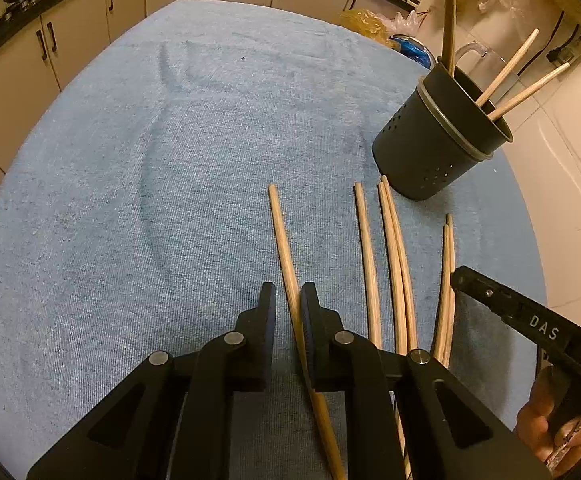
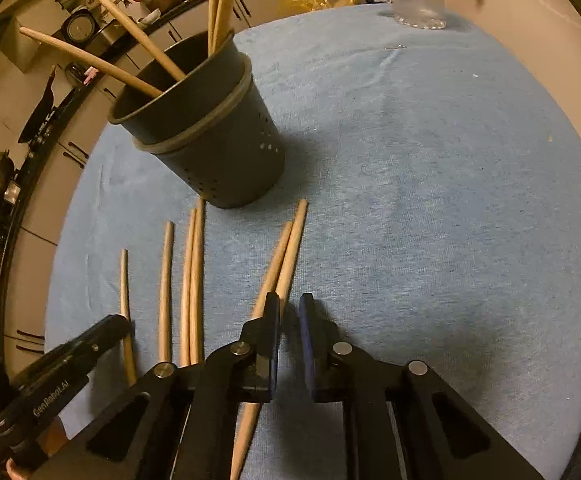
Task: Organize utensils
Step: 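Close the left tool on a chopstick while the right tool grasps another, lift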
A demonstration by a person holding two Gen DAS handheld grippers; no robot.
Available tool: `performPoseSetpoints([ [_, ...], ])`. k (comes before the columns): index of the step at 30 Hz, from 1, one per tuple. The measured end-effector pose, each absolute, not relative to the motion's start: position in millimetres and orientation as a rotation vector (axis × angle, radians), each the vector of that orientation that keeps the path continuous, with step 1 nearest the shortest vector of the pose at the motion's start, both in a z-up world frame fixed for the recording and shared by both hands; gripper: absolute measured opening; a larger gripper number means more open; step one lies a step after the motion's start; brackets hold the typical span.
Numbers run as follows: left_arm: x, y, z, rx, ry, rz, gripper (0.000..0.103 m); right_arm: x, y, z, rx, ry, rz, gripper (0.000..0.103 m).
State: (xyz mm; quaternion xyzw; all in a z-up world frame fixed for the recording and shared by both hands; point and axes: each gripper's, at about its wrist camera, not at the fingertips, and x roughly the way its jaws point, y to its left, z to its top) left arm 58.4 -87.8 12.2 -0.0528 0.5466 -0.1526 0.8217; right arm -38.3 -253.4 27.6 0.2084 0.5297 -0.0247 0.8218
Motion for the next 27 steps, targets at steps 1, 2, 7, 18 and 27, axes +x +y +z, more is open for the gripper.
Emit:
performPoseSetpoints([
  [1,58.7,-88.2,11.9,-0.11,1.163,-0.325,0.013,-36.5,-252.4,27.8,0.435,1.13,-0.055,0.011],
  [2,58.7,-88.5,11.6,-0.107,1.162,-0.324,0.013,-34.0,-250.7,27.4,0.425,1.135,-0.058,0.011],
  [7,65.0,-98.0,11.9,-0.081,1.156,-0.311,0.013,-17.4,-240.2,27.3,0.355,1.156,-0.089,0.01],
  [18,52.4,-90.3,29.2,-0.111,1.052,-0.366,0.007,-50.2,-269.9,41.7,0.485,1.041,-0.023,0.007],
  [27,19.3,-78.8,89.3,-0.143,0.872,-0.394,0.006,-105.4,-269.8,95.8,0.507,0.802,0.033,0.007],
])
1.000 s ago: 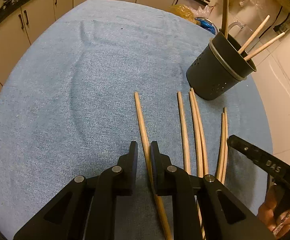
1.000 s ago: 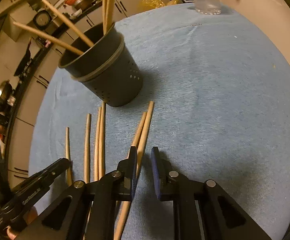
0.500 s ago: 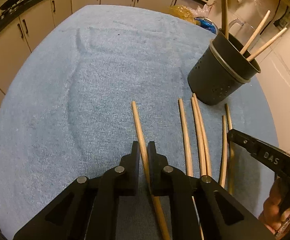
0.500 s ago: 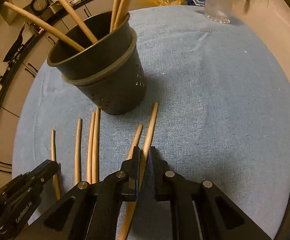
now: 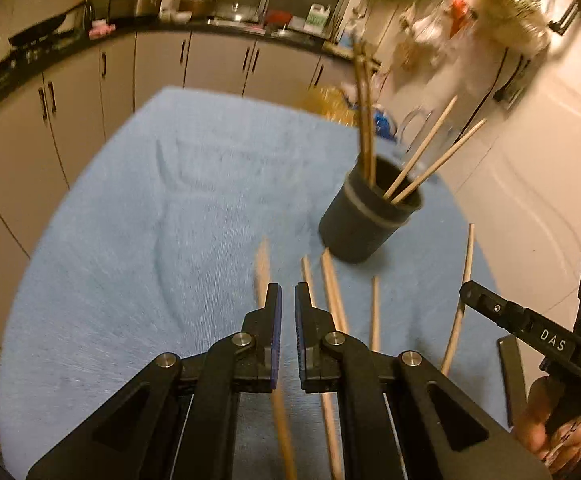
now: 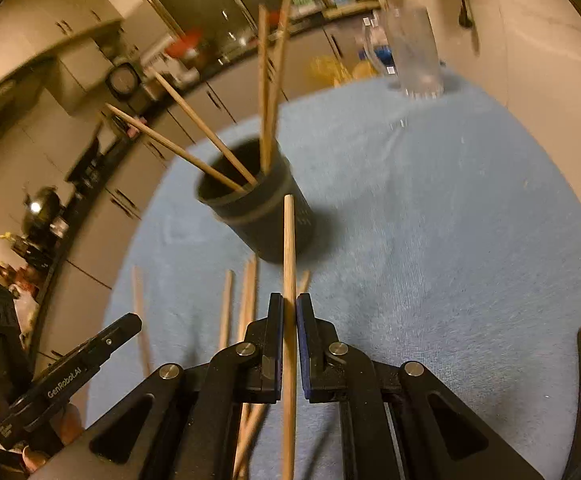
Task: Organize utensils
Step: 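Close the left tool on a chopstick while the right tool grasps another, lift, then carry the upright chopsticks with both tools over the black cup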
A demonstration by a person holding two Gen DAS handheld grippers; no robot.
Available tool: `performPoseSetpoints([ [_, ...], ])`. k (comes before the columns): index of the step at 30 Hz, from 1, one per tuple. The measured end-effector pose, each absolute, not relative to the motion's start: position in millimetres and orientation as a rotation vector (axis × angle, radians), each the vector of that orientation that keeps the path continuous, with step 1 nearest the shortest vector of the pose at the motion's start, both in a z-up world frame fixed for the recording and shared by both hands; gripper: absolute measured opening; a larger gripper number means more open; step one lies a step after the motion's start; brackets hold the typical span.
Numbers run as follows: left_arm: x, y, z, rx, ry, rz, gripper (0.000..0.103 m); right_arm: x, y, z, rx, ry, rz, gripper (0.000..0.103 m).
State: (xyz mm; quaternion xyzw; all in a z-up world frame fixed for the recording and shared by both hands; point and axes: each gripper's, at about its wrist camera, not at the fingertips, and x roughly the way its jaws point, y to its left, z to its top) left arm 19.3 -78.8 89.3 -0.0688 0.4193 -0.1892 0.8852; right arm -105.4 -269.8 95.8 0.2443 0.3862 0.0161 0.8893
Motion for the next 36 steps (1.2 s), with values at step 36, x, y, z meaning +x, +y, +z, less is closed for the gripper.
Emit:
performPoseSetpoints([
  [36,61.4,-107.3,22.2,-0.009,1.151,-0.3,0.006,-136.0,-278.5,129.1,0.495,0.662,0.078,0.007],
])
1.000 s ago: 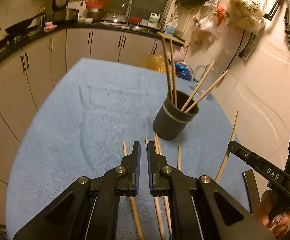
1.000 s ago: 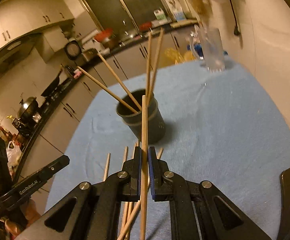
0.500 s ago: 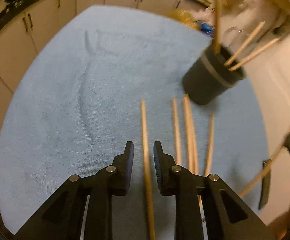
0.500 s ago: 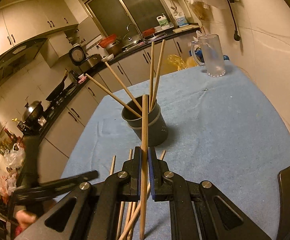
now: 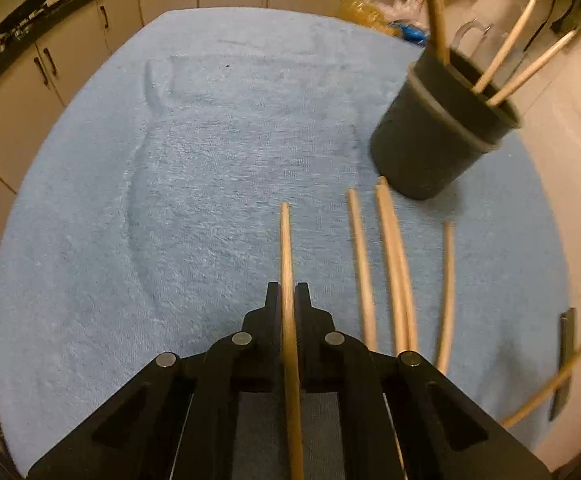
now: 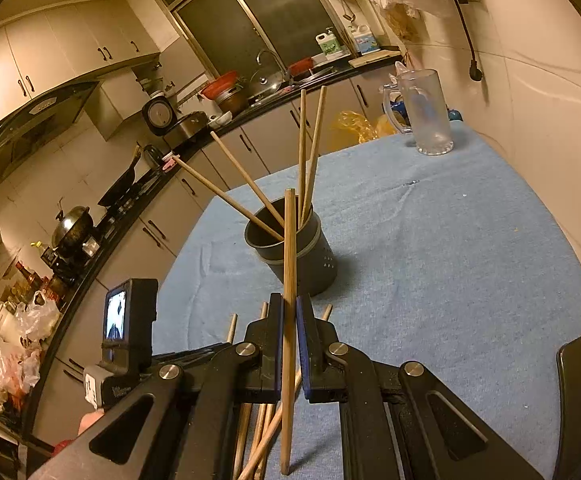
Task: Organize utensils
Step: 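Carry the upright chopsticks with both tools over the black cup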
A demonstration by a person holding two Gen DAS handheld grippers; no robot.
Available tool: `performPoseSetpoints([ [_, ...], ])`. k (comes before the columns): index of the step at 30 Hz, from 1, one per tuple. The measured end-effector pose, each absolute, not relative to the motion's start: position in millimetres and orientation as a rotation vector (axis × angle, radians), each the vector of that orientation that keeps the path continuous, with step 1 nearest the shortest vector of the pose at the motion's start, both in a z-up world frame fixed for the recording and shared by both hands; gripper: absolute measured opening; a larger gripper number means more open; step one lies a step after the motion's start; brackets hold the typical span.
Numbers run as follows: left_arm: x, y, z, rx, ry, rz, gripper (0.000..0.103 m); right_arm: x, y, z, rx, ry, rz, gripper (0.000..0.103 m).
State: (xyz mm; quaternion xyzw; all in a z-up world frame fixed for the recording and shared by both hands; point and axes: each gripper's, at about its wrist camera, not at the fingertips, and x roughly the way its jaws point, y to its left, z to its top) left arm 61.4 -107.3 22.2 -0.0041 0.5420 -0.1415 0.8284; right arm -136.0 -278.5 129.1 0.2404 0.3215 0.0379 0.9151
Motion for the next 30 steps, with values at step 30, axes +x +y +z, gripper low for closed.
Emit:
performPoseSetpoints([
  [30,-18.3,-77.5,153.0,-0.11,0.762,-0.417,0.006,-155.7,-276.1,160.7,0.474,0.583,0.054,0.007],
])
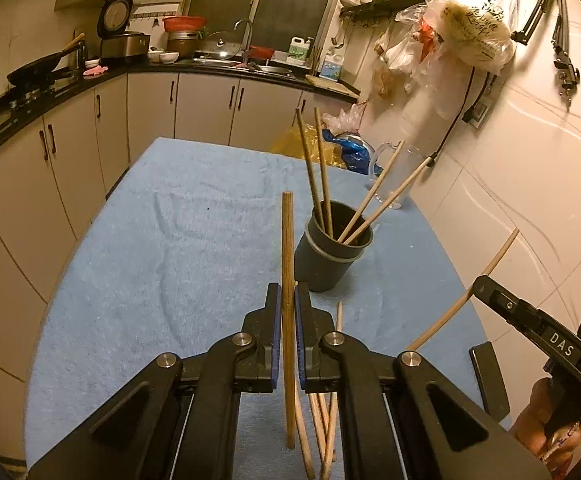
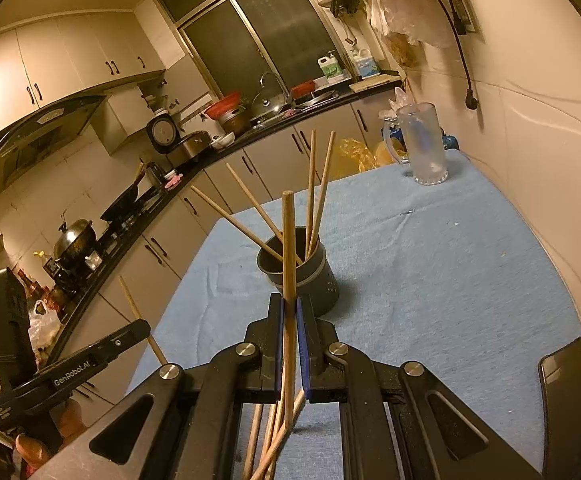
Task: Organize utensils
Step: 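Carry the upright chopsticks with both tools over the black cup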
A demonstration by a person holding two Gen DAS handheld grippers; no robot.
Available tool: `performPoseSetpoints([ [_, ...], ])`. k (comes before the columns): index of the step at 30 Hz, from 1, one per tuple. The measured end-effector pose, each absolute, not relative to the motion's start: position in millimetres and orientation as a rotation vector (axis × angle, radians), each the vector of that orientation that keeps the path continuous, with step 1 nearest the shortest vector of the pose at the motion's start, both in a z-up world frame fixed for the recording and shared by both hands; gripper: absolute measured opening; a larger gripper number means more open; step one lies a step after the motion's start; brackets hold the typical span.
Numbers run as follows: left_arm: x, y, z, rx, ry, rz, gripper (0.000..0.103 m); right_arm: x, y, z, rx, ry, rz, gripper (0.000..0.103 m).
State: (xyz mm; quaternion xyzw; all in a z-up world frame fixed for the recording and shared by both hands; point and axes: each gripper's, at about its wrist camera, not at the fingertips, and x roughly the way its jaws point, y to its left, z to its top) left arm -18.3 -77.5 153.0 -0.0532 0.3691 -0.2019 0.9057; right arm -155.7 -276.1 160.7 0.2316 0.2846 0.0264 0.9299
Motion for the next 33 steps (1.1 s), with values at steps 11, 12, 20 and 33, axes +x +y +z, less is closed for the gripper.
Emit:
performPoseSetpoints([
  [11,-16.8,-85.7,165.5,-0.096,0.744,-0.432,0.006,-157.1,-282.6,162.4,0.486,0.577,0.047,0.007],
  [12,-16.7,-86.3,166.8,-0.096,0.742,-0.434,0.006,-157.5,-282.3,162.2,0.487,0.576,0.046,0.007],
  [20,-13.4,-91.4,175.8,-0.088,0.727,-0.443,0.006,-157.4,-285.4,164.4,0.491,0.573,0.04,0.007],
  [33,-5.8,-98.1,200.7,-0.074,0.694,-0.459,0.006,-151.8,-295.5,181.8,0.497,0.541,0.036,0.007],
])
